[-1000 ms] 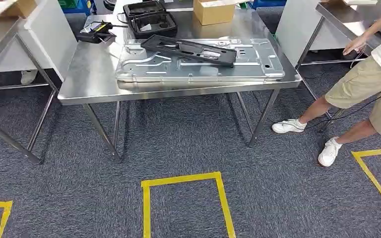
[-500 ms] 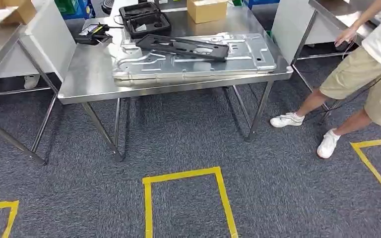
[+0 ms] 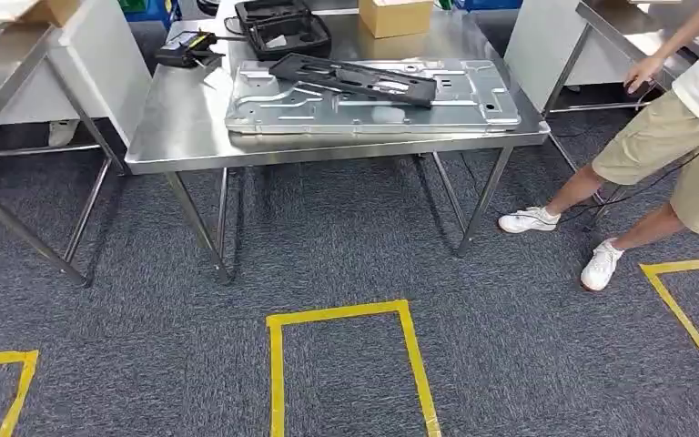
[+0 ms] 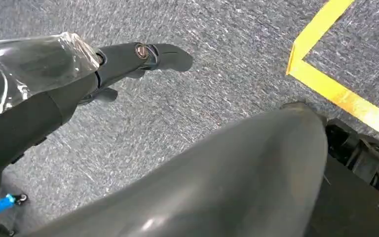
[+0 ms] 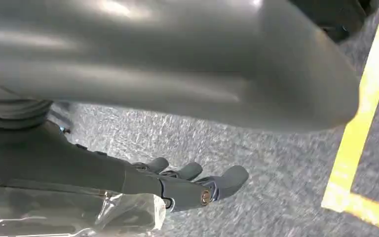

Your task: Take the parts from the cabinet and place them on the table.

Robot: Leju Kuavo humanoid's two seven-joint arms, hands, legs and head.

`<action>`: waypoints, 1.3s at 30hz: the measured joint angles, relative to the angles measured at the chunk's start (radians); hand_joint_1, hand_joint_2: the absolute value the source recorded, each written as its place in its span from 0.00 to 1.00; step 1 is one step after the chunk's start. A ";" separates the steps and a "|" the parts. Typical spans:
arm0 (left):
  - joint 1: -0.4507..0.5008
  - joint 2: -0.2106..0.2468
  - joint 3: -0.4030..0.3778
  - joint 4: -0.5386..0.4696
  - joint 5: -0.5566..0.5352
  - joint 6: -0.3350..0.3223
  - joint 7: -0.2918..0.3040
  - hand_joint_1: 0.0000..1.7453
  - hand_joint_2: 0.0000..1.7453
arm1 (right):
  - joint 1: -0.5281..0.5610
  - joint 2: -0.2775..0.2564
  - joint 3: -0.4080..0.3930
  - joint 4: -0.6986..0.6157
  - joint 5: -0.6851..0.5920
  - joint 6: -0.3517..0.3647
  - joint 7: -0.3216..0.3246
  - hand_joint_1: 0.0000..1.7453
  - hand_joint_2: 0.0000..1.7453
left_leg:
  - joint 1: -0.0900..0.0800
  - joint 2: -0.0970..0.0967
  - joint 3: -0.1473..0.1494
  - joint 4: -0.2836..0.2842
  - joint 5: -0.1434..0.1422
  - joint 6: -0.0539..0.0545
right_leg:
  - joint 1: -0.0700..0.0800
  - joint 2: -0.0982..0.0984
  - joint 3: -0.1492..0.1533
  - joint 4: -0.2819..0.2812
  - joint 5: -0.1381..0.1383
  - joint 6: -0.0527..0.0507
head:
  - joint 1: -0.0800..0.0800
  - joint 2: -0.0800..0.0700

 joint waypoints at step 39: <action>-0.004 -0.024 -0.024 0.000 -0.029 0.008 0.011 0.00 0.00 | 0.002 -0.017 0.068 0.012 0.005 0.031 0.087 0.00 0.00 | -0.001 -0.087 -0.044 0.030 0.017 -0.029 | -0.008 0.093 0.083 -0.123 0.055 -0.002 | -0.001 0.000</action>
